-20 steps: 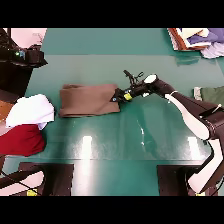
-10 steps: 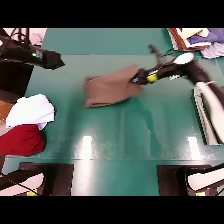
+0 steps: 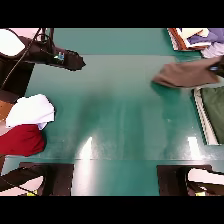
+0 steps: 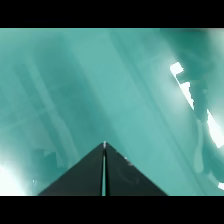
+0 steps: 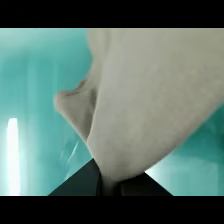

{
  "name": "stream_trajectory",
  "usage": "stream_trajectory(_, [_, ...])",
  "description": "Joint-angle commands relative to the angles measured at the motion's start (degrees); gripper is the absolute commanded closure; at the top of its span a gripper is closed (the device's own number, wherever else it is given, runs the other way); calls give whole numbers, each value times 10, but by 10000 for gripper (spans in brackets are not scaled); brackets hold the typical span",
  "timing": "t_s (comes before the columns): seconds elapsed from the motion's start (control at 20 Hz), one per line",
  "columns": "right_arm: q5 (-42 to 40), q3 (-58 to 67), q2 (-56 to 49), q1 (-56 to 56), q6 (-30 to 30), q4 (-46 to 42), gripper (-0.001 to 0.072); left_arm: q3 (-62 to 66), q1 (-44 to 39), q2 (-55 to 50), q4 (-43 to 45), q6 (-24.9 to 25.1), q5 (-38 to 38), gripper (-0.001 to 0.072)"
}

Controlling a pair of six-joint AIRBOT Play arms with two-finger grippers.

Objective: Fold the shirts.

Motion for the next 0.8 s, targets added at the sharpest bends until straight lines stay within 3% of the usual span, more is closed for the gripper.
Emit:
stream_trajectory(0.0, [-33, 1, 8, -103, 4, -8, 694, 0, -14, 0, -3, -1, 22, 683])
stream_trajectory(0.3, [-48, 83, 8, -143, 3, -8, 694, 0, -14, 0, -3, -6, 61, 684])
stream_trajectory(0.55, [33, 178, 8, -144, 3, -19, 695, 0, -14, 0, -2, -5, 62, 684])
stream_trajectory(0.75, [108, 173, 22, -144, 9, -79, 695, 0, -14, 0, -2, -4, 60, 684])
